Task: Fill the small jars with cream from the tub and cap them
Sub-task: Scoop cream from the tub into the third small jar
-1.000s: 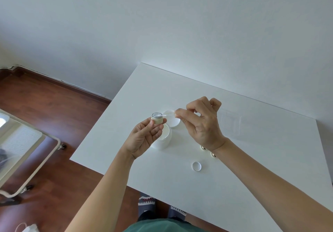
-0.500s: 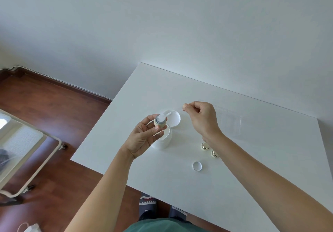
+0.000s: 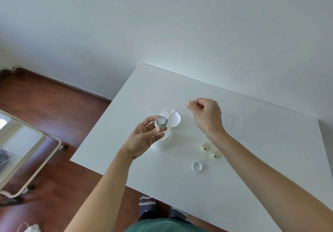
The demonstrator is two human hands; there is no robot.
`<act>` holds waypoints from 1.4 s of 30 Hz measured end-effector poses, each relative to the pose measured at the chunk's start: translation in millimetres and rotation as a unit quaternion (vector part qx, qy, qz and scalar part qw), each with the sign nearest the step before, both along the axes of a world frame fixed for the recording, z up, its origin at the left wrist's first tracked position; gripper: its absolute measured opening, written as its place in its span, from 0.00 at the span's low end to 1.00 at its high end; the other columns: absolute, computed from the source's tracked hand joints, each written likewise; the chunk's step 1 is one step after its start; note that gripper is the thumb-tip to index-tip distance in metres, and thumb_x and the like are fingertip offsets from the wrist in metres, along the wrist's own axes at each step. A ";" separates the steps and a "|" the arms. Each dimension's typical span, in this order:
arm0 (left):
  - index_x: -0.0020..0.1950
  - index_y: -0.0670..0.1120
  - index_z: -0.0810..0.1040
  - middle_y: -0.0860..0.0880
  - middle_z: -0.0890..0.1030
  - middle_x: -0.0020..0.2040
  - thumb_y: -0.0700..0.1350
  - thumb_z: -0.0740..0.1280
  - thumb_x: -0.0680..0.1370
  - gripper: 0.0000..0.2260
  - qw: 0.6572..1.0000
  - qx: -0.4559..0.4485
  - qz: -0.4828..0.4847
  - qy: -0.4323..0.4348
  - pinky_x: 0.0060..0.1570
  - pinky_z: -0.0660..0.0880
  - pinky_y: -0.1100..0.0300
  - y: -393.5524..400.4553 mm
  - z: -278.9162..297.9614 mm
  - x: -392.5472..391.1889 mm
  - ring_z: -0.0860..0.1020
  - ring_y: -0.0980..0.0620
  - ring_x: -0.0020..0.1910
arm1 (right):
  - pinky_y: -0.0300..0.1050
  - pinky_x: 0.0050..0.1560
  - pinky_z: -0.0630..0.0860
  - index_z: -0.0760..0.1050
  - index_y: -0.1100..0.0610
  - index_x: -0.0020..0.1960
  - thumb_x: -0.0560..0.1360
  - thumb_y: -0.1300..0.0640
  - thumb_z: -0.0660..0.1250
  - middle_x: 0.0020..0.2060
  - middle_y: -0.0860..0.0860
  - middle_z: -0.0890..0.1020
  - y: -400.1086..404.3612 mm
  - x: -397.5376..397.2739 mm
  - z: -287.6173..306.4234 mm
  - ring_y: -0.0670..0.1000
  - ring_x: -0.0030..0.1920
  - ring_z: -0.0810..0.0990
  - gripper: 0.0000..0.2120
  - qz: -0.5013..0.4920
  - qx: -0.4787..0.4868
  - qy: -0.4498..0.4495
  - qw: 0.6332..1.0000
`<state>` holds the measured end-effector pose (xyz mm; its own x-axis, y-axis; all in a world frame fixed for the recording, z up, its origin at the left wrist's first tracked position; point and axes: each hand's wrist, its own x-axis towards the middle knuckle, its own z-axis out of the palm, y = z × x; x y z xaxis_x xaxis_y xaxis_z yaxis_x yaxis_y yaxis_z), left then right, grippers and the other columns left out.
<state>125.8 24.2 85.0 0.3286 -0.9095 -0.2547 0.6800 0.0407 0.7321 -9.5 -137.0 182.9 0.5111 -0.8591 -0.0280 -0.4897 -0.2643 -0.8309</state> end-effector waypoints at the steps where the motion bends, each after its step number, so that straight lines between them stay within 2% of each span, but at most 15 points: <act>1: 0.58 0.48 0.81 0.46 0.83 0.57 0.34 0.68 0.74 0.16 1.000 0.001 -0.001 0.000 0.54 0.79 0.57 -0.6 0.3 -0.3 0.83 0.47 0.55 | 0.47 0.45 0.64 0.77 0.57 0.35 0.75 0.51 0.66 0.19 0.45 0.65 1.4 0.9 -0.6 0.45 0.25 0.65 0.14 0.006 0.005 0.001 1.000; 10: 0.57 0.49 0.82 0.46 0.83 0.55 0.33 0.67 0.74 0.16 1.000 -0.005 -0.007 -0.003 0.55 0.79 0.56 -1.8 3.8 1.8 0.83 0.48 0.54 | 0.50 0.50 0.69 0.79 0.58 0.37 0.76 0.52 0.66 0.23 0.46 0.66 2.5 0.7 -2.9 0.46 0.27 0.67 0.13 0.010 -0.007 0.015 1.000; 16: 0.58 0.47 0.80 0.45 0.83 0.57 0.33 0.68 0.74 0.16 1.000 0.002 -0.006 0.001 0.54 0.79 0.57 -2.3 2.6 0.9 0.83 0.47 0.55 | 0.47 0.45 0.64 0.78 0.58 0.36 0.76 0.52 0.66 0.21 0.45 0.63 1.7 1.6 -0.4 0.46 0.26 0.65 0.13 0.010 -0.006 -0.010 1.000; 21: 0.59 0.47 0.79 0.45 0.83 0.55 0.34 0.67 0.74 0.16 1.000 0.000 -0.011 -0.001 0.54 0.79 0.57 -3.4 5.0 0.4 0.83 0.47 0.54 | 0.52 0.51 0.71 0.79 0.59 0.38 0.76 0.52 0.65 0.23 0.46 0.66 1.6 0.7 -4.2 0.46 0.28 0.67 0.13 0.010 -0.012 0.021 1.000; 23: 0.58 0.47 0.80 0.46 0.84 0.54 0.34 0.67 0.74 0.15 1.000 0.001 -0.009 -0.002 0.55 0.79 0.57 -1.9 5.2 1.8 0.83 0.47 0.54 | 0.52 0.51 0.70 0.79 0.58 0.37 0.76 0.52 0.65 0.23 0.46 0.65 -1.7 -0.4 -5.0 0.46 0.28 0.67 0.13 0.002 -0.008 0.021 1.000; 27: 0.58 0.47 0.80 0.46 0.83 0.58 0.34 0.68 0.74 0.15 1.000 0.001 0.001 -0.002 0.55 0.79 0.57 3.1 2.4 5.5 0.83 0.48 0.55 | 0.46 0.44 0.63 0.79 0.60 0.37 0.76 0.52 0.66 0.18 0.44 0.65 -7.9 -0.3 -8.9 0.45 0.25 0.64 0.13 -0.014 0.041 -0.010 0.999; 29: 0.57 0.48 0.82 0.46 0.83 0.58 0.34 0.68 0.74 0.14 1.000 0.004 0.011 0.001 0.54 0.79 0.57 7.4 0.3 7.0 0.82 0.48 0.55 | 0.40 0.37 0.66 0.80 0.59 0.39 0.75 0.52 0.66 0.18 0.41 0.68 -11.9 1.8 -12.3 0.43 0.24 0.66 0.12 -0.037 0.089 -0.037 0.995; 31: 0.57 0.48 0.82 0.46 0.83 0.59 0.34 0.70 0.75 0.14 1.000 0.006 0.023 0.002 0.53 0.79 0.57 12.6 -1.7 9.2 0.82 0.48 0.56 | 0.30 0.31 0.68 0.81 0.57 0.38 0.76 0.53 0.66 0.25 0.38 0.77 -17.4 5.1 -19.6 0.37 0.26 0.73 0.11 -0.067 0.142 -0.066 0.985; 32: 0.57 0.48 0.81 0.46 0.83 0.60 0.34 0.70 0.75 0.14 1.000 0.007 0.031 0.000 0.53 0.79 0.57 15.3 -2.4 10.5 0.82 0.48 0.57 | 0.28 0.31 0.68 0.81 0.55 0.37 0.75 0.53 0.67 0.30 0.38 0.80 -20.0 6.8 -25.7 0.35 0.29 0.75 0.10 -0.087 0.167 -0.073 0.979; 33: 0.58 0.47 0.81 0.46 0.82 0.60 0.34 0.69 0.75 0.14 0.999 0.009 0.040 -0.004 0.54 0.79 0.58 17.5 -3.0 11.5 0.82 0.49 0.57 | 0.30 0.32 0.67 0.81 0.53 0.37 0.75 0.53 0.67 0.32 0.38 0.80 -22.5 8.4 -34.0 0.36 0.31 0.75 0.10 -0.111 0.192 -0.074 0.972; 35: 0.59 0.45 0.78 0.45 0.81 0.60 0.34 0.67 0.74 0.14 0.998 0.018 0.055 -0.017 0.54 0.79 0.58 21.2 -3.7 12.6 0.82 0.50 0.57 | 0.35 0.31 0.66 0.82 0.53 0.38 0.74 0.54 0.68 0.29 0.40 0.77 -25.7 11.7 -54.9 0.41 0.29 0.71 0.08 -0.169 0.231 -0.062 0.956; 36: 0.59 0.45 0.77 0.45 0.81 0.60 0.34 0.67 0.74 0.14 0.998 0.021 0.060 -0.023 0.54 0.79 0.58 23.1 -4.1 12.6 0.82 0.50 0.56 | 0.38 0.30 0.66 0.83 0.56 0.40 0.74 0.54 0.68 0.29 0.44 0.77 -25.3 13.7 -66.6 0.44 0.29 0.70 0.08 -0.195 0.240 -0.048 0.950; 38: 0.58 0.45 0.77 0.46 0.81 0.60 0.34 0.68 0.74 0.14 0.997 0.023 0.065 -0.033 0.54 0.79 0.58 26.9 -4.6 12.5 0.82 0.50 0.56 | 0.44 0.30 0.70 0.82 0.65 0.46 0.73 0.56 0.68 0.34 0.57 0.81 -21.4 18.5 -90.4 0.55 0.32 0.74 0.12 -0.238 0.244 -0.019 0.940; 39: 0.57 0.45 0.77 0.46 0.81 0.60 0.34 0.69 0.74 0.14 0.997 0.022 0.067 -0.035 0.54 0.79 0.58 28.6 -4.9 12.5 0.82 0.50 0.56 | 0.45 0.29 0.70 0.80 0.68 0.48 0.74 0.57 0.67 0.35 0.61 0.80 -18.8 20.5 -101.6 0.59 0.33 0.73 0.14 -0.253 0.249 -0.008 0.935; 42: 0.57 0.44 0.77 0.46 0.81 0.59 0.34 0.72 0.73 0.14 0.997 0.019 0.067 -0.038 0.54 0.79 0.58 32.1 -6.3 12.4 0.81 0.51 0.55 | 0.42 0.31 0.65 0.79 0.70 0.47 0.73 0.57 0.66 0.28 0.54 0.71 -13.0 25.6 -128.9 0.54 0.30 0.68 0.14 -0.274 0.265 0.021 0.924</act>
<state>138.1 56.3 78.7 0.4670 -0.8457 -0.2585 0.6128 0.0987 0.7841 16.1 -150.0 54.0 -0.0083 -0.8486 -0.5289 -0.4637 0.4719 -0.7499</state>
